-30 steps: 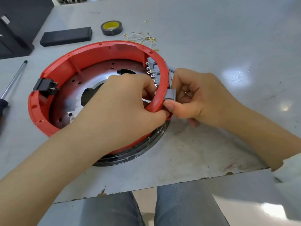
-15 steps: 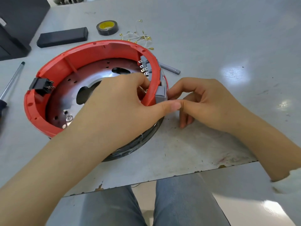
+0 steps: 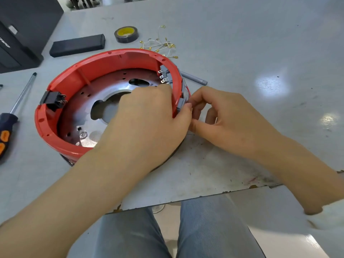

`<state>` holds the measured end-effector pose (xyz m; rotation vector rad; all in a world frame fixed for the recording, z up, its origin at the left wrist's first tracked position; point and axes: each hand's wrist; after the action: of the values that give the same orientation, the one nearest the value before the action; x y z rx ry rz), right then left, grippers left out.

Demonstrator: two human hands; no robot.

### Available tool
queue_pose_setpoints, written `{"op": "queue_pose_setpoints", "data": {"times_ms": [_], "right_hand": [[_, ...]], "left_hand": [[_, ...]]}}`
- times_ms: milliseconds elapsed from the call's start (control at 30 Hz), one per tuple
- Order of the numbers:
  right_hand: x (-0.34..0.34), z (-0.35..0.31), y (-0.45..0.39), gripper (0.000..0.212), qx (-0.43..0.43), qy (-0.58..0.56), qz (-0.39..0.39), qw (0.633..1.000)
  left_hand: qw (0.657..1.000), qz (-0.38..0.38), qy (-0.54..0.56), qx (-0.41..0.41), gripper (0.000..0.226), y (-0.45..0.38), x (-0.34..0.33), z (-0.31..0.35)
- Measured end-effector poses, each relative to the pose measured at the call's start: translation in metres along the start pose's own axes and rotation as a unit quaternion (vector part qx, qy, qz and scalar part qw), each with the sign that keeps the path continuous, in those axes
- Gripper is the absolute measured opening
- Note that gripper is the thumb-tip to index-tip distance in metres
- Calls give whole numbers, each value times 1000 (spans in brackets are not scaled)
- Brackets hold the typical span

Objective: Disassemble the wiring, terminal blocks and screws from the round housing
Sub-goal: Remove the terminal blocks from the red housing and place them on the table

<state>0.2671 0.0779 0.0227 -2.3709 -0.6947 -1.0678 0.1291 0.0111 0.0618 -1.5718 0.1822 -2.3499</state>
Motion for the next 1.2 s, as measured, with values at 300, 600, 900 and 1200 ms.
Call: {"op": "queue_pose_setpoints", "data": {"times_ms": [300,600,900,1200], "right_hand": [[2,-1,-3,25,26,17,18,999],[-5,4,-8,23,32,-57,2,998],[-7,1,-5,24,47,-39,23,998],[16,5,-11,23,-9,-110,-135,985]], "left_hand": [[959,-178,179,125,37,-9,19,-21],[960,-157,185,138,14,-8,15,-21],[970,-122,170,124,21,-4,15,-23],[972,-119,168,110,29,-2,18,-20]]}}
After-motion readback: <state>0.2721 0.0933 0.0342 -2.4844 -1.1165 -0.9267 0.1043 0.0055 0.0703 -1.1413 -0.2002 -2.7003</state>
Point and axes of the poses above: each hand's wrist, its own y-axis away from the middle knuckle, its own x-axis out of the back of the hand, z = x × y, and after that the axes turned 8 degrees about y, right-handed
